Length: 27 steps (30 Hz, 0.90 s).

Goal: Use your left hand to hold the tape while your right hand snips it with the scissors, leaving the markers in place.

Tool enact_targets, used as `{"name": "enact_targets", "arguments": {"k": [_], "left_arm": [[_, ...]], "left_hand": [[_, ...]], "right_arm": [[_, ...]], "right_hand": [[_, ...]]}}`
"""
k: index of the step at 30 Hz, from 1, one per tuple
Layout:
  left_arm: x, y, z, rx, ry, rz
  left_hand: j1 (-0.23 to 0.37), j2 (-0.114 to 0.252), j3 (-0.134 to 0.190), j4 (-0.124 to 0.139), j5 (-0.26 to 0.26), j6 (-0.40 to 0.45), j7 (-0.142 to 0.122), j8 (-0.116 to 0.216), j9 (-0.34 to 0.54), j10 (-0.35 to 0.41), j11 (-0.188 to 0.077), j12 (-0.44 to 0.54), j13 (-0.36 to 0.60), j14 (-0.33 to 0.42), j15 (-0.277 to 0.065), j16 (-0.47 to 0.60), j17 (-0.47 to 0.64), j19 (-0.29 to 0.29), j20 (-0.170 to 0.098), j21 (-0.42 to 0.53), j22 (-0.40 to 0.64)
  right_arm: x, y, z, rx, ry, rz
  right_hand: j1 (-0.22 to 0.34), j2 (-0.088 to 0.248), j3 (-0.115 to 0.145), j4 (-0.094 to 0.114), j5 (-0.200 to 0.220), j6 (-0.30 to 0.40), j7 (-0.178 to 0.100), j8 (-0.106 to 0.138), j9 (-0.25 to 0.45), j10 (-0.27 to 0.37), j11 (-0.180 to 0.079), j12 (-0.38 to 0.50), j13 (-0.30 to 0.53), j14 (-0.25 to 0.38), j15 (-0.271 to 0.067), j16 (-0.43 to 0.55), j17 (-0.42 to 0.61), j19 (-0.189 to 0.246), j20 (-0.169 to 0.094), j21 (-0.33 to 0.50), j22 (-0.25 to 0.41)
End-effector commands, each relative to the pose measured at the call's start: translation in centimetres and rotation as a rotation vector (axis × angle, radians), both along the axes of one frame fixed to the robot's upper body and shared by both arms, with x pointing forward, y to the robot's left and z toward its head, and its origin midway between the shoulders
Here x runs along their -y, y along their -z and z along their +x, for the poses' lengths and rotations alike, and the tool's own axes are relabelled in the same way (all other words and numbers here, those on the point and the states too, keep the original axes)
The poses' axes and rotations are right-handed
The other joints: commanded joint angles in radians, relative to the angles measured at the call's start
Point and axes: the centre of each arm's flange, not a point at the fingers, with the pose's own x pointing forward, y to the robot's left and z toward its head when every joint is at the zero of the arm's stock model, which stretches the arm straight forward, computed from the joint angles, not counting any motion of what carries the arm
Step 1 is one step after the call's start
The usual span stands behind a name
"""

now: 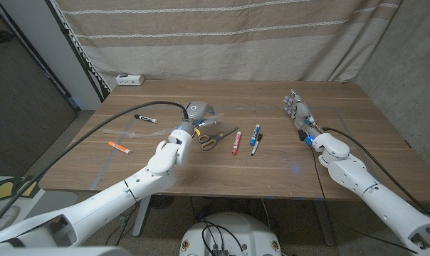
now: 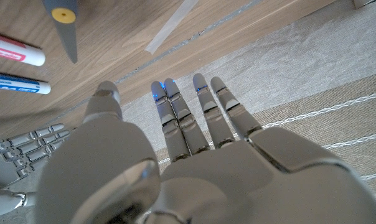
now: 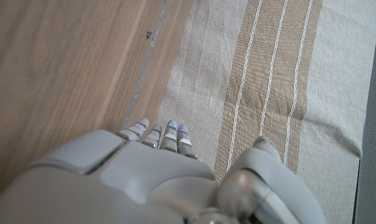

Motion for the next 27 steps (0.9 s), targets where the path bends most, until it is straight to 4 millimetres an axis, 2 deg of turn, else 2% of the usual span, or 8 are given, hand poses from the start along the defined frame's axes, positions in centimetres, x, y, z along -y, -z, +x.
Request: {"name": "enact_targets", "arguments": {"k": [1, 4, 7, 27], "left_arm": [[0.3, 0.3, 0.2, -0.028, -0.007, 0.001], [0.5, 0.4, 0.3, -0.042, -0.01, 0.008], [0.6, 0.6, 0.3, -0.05, -0.006, 0.011], [1.7, 1.0, 0.7, -0.087, 0.005, 0.03]], "left_hand": [[0.013, -0.003, 0.008, 0.002, -0.005, -0.009, 0.005, -0.003, 0.003, -0.003, 0.002, -0.001, 0.005, -0.006, -0.149, -0.003, 0.003, 0.007, -0.051, 0.002, 0.002], [0.015, -0.004, 0.009, 0.002, -0.008, -0.014, 0.008, -0.007, 0.003, -0.013, 0.008, -0.006, 0.004, -0.005, -0.149, -0.002, 0.003, 0.011, -0.055, 0.003, 0.001], [0.016, -0.003, 0.012, 0.004, -0.013, -0.021, 0.012, -0.012, 0.003, -0.022, 0.013, -0.011, 0.003, 0.011, -0.146, 0.005, 0.003, 0.04, -0.057, 0.015, 0.002], [0.017, -0.005, 0.014, 0.006, -0.02, -0.025, 0.011, -0.016, 0.003, -0.028, 0.012, -0.015, 0.005, 0.01, -0.148, 0.004, 0.004, 0.032, -0.051, 0.013, 0.004]], "right_arm": [[0.1, 0.1, -0.1, 0.0, 0.0, 0.004], [0.1, 0.0, -0.1, 0.001, 0.0, 0.005], [0.1, 0.0, -0.1, 0.0, -0.001, 0.005], [0.5, 0.0, 0.1, 0.003, 0.005, 0.011]], "right_hand": [[0.0, 0.011, -0.004, -0.005, 0.006, -0.008, 0.004, 0.001, 0.003, -0.002, 0.008, 0.004, 0.002, -0.008, -0.019, 0.003, 0.002, -0.004, 0.006, 0.009, 0.005], [0.0, 0.011, -0.004, -0.005, 0.006, -0.008, 0.004, 0.001, 0.003, -0.002, 0.009, 0.004, 0.002, -0.008, -0.019, 0.003, 0.002, -0.005, 0.007, 0.009, 0.005], [0.0, 0.012, -0.004, -0.006, 0.006, -0.009, 0.003, 0.001, 0.003, -0.002, 0.009, 0.004, 0.002, -0.008, -0.019, 0.003, 0.002, -0.005, 0.008, 0.009, 0.005], [0.002, 0.015, -0.005, -0.007, 0.006, -0.009, 0.003, 0.001, 0.003, -0.002, 0.004, 0.005, 0.002, -0.017, -0.022, 0.0, 0.002, -0.01, 0.004, 0.008, 0.005]]}}
